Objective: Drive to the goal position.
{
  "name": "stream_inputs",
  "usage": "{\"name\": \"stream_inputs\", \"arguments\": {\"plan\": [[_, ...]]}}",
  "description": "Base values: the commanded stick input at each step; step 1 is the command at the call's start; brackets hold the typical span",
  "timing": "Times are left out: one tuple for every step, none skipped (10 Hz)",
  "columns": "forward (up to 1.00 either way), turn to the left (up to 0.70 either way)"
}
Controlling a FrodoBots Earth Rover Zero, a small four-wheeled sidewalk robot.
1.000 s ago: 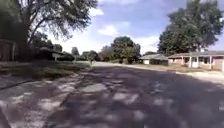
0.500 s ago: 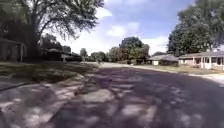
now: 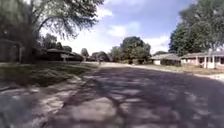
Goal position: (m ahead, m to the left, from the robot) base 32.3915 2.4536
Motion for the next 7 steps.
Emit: {"name": "stream_inputs", "arguments": {"plan": [[1.00, 0.00], [1.00, 0.00], [1.00, 0.00], [1.00, 0.00], [1.00, 0.00], [1.00, 0.00], [1.00, 0.00]]}}
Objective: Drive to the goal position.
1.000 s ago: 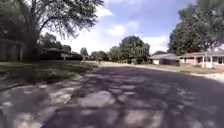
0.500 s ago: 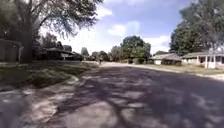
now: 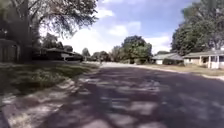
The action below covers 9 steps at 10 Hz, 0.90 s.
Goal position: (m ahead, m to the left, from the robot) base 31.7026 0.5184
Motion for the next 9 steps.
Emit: {"name": "stream_inputs", "arguments": {"plan": [[1.00, 0.00], [1.00, 0.00], [1.00, 0.00], [1.00, 0.00], [1.00, 0.00], [1.00, 0.00], [1.00, 0.00], [1.00, 0.00], [1.00, 0.00]]}}
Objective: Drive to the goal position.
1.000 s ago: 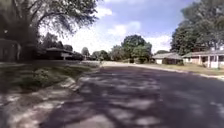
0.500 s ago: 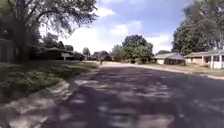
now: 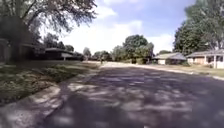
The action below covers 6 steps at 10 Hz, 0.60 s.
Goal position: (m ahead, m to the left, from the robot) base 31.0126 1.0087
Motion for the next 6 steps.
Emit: {"name": "stream_inputs", "arguments": {"plan": [[1.00, 0.00], [1.00, 0.00], [1.00, 0.00], [1.00, 0.00], [1.00, 0.00], [1.00, 0.00]]}}
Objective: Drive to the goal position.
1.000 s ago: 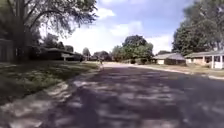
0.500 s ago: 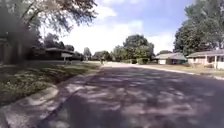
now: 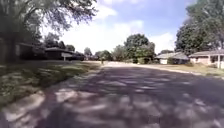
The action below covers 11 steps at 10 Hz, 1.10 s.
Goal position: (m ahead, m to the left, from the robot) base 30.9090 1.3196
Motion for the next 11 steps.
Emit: {"name": "stream_inputs", "arguments": {"plan": [[1.00, 0.00], [1.00, 0.00], [1.00, 0.00], [1.00, 0.00], [1.00, 0.00], [1.00, 0.00], [1.00, 0.00], [1.00, 0.00], [1.00, 0.00], [1.00, -0.01], [1.00, -0.13]]}}
